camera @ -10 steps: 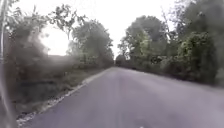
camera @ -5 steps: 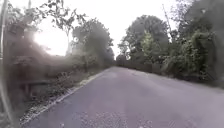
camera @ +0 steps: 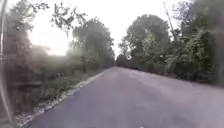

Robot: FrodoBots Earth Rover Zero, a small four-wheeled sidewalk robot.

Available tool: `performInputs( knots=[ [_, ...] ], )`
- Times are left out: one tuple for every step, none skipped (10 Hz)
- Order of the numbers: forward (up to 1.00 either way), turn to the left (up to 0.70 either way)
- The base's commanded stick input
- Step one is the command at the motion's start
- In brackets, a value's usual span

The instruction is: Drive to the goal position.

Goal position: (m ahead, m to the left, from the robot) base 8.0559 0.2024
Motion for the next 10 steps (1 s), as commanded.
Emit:
performInputs(
  knots=[
    [0.70, 0.01],
    [0.70, 0.01],
    [0.70, 0.01],
    [0.70, 0.01],
    [0.70, 0.01],
    [0.70, 0.01],
    [0.70, 0.01],
    [0.70, 0.01],
    [0.70, 0.01],
    [0.70, 0.01]
  ],
)
